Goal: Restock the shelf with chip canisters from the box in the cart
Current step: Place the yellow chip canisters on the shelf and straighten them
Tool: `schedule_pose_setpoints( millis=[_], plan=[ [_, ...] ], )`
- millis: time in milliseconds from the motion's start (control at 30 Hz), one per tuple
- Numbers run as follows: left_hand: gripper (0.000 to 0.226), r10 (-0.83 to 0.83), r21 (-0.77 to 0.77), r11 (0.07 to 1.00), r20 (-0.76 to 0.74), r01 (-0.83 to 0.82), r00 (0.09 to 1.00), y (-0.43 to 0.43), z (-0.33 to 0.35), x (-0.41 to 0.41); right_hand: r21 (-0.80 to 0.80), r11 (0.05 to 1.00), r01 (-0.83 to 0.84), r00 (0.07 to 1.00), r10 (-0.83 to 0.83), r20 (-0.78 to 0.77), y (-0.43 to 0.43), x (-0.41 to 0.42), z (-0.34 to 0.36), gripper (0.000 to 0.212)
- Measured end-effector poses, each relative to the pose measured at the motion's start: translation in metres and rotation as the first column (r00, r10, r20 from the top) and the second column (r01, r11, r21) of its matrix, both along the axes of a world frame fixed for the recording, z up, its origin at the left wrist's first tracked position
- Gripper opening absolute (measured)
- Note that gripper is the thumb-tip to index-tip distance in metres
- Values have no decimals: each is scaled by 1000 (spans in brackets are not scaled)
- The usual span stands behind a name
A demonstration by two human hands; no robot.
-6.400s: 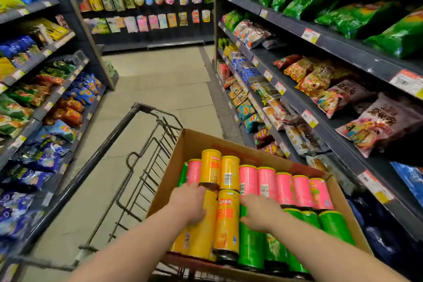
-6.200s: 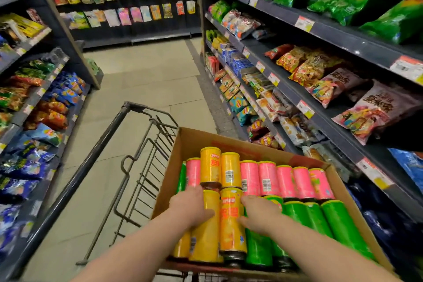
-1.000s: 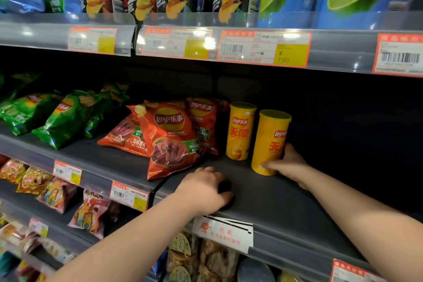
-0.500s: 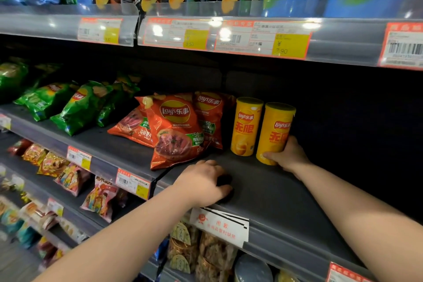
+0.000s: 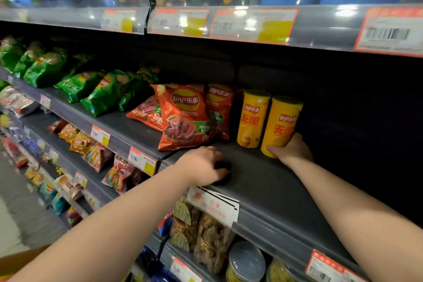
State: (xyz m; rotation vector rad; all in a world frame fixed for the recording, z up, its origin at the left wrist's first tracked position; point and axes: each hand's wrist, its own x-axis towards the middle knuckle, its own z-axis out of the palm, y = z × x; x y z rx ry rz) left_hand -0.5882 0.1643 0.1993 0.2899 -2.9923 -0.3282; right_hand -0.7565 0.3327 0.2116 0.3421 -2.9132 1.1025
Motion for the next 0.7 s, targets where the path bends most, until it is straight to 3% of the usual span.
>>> schedule_pose_setpoints(
  millis=[167, 333, 567, 700],
  plan=[
    [42, 42, -97, 994, 7, -41, 999, 4, 3, 3, 57, 998, -1, 998, -3, 62, 5, 9, 3, 73],
    [38, 124, -169, 975, -131, -145, 984, 7, 2, 12, 179, 983, -39, 995, 22, 97, 16, 27, 15, 61],
    [37, 148, -232, 953, -205, -195, 968, 11, 10, 54, 477, 858, -188, 927, 316, -203, 15, 91, 22, 43],
    [33, 115, -196, 969, -174, -149, 978, -2, 2, 96, 549, 793, -262, 863, 448, -235, -7, 143, 29, 41]
  ],
)
